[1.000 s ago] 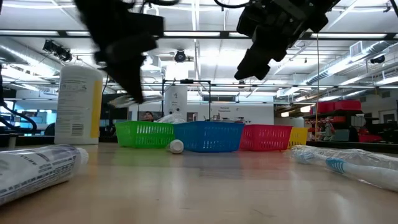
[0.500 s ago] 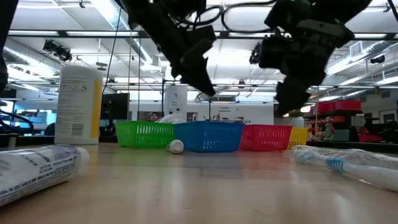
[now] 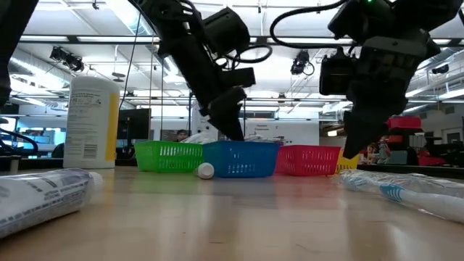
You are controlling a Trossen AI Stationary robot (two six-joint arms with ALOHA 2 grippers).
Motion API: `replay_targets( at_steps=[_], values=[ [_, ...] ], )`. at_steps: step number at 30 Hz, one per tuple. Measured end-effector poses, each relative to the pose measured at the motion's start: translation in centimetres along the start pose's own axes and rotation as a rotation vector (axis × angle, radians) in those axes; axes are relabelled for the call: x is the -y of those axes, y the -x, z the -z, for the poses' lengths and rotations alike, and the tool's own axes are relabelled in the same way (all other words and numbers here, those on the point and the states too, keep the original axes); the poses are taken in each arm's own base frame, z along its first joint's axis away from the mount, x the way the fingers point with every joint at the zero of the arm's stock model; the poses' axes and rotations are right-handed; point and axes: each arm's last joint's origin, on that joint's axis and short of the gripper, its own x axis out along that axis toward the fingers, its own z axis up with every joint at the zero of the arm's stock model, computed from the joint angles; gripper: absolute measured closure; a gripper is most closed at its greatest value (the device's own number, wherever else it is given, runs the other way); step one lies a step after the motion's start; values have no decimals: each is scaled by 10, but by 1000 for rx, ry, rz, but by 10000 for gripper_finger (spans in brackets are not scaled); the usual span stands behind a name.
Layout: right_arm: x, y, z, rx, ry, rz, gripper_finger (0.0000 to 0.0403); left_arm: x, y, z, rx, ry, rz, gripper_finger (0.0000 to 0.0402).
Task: Pick & Place Travel size toiletries
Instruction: Put the left nail clipper into the blue bin
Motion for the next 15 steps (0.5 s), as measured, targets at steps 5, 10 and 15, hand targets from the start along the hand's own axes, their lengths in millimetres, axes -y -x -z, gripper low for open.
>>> replay_targets(
  at_steps=[5,10,15],
  values=[
    [-7,-1,0,23,25,-32,267,0,-7,8,-66,-10,2,313],
    [-9,-1,-1,40,32,-44,267,0,-10,14,-115,-13,-7,310],
    [-9,-1,-1,52,33,-35,267,1,-10,14,-116,-16,12,295]
  ],
)
